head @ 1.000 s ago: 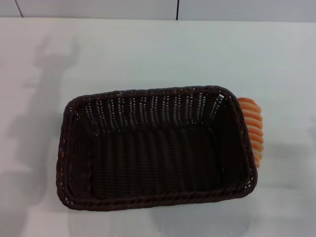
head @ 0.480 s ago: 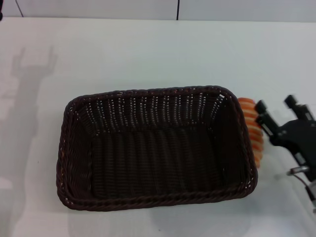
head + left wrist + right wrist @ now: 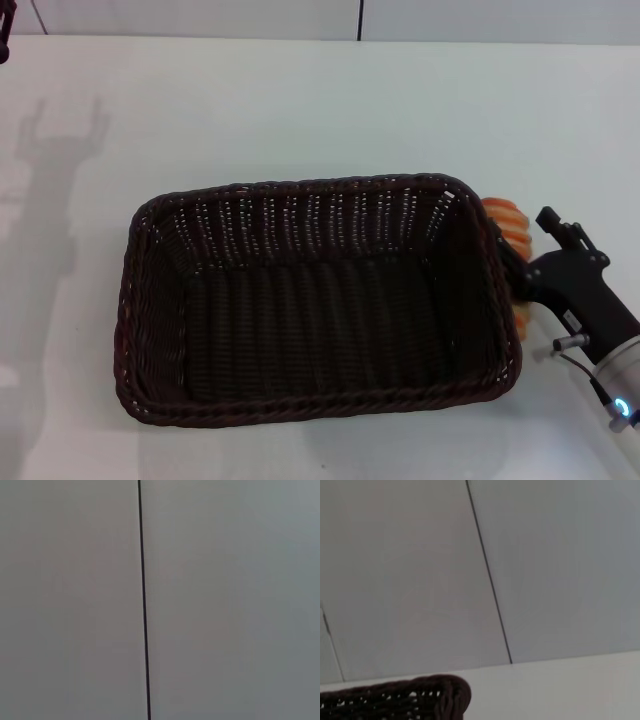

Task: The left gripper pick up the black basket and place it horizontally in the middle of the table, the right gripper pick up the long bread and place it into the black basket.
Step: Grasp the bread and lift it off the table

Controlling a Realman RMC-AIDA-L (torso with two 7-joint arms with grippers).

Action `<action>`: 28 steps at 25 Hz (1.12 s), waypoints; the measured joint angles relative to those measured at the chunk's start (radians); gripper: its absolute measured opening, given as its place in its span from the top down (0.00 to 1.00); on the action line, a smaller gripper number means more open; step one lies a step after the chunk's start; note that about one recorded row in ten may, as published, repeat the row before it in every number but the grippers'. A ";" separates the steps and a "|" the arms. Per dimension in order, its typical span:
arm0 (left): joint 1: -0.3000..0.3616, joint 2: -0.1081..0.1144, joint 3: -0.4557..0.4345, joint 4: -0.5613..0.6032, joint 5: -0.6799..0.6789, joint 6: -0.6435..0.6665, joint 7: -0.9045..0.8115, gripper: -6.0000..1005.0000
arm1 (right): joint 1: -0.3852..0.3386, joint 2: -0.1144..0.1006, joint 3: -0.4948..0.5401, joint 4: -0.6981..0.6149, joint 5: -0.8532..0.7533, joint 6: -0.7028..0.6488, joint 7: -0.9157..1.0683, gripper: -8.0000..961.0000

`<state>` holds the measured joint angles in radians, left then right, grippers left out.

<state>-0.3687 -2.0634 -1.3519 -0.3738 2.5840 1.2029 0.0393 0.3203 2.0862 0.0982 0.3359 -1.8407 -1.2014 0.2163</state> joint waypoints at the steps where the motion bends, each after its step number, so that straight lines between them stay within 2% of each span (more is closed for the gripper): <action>1: -0.001 0.000 0.000 0.001 0.001 -0.002 0.001 0.25 | 0.005 0.000 0.000 0.000 0.000 0.014 0.000 0.20; 10: -0.014 0.000 0.006 0.013 0.004 -0.014 0.009 0.25 | 0.044 -0.002 -0.001 0.020 0.000 0.113 0.000 0.21; 16: -0.014 0.001 0.008 0.015 0.004 -0.016 0.013 0.25 | -0.003 -0.004 0.009 0.033 0.006 0.057 -0.002 0.21; 20: -0.015 0.002 0.008 0.021 0.004 -0.019 0.014 0.25 | -0.067 -0.004 0.054 0.028 0.008 -0.079 -0.003 0.27; 21: -0.016 0.002 0.008 0.023 0.004 -0.020 0.014 0.25 | -0.091 -0.004 0.075 0.027 0.008 -0.134 -0.003 0.29; 22: -0.017 0.002 0.008 0.024 0.005 -0.025 0.014 0.25 | -0.143 -0.005 0.113 0.025 0.008 -0.269 -0.003 0.32; 23: -0.017 0.002 0.008 0.024 0.005 -0.025 0.014 0.25 | -0.143 -0.005 0.113 0.025 0.008 -0.269 -0.003 0.33; 26: -0.017 0.002 0.008 0.028 0.006 -0.027 0.015 0.25 | -0.200 -0.005 0.129 0.021 0.008 -0.476 -0.004 0.36; 27: -0.018 0.002 0.008 0.033 0.006 -0.028 0.015 0.25 | -0.215 -0.005 0.117 0.019 -0.004 -0.596 -0.002 0.37; 28: -0.018 0.002 0.008 0.033 0.006 -0.028 0.015 0.25 | -0.215 -0.005 0.117 0.019 -0.004 -0.596 -0.002 0.39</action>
<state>-0.3867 -2.0618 -1.3437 -0.3410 2.5898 1.1747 0.0540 0.1055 2.0814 0.2149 0.3547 -1.8447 -1.7973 0.2144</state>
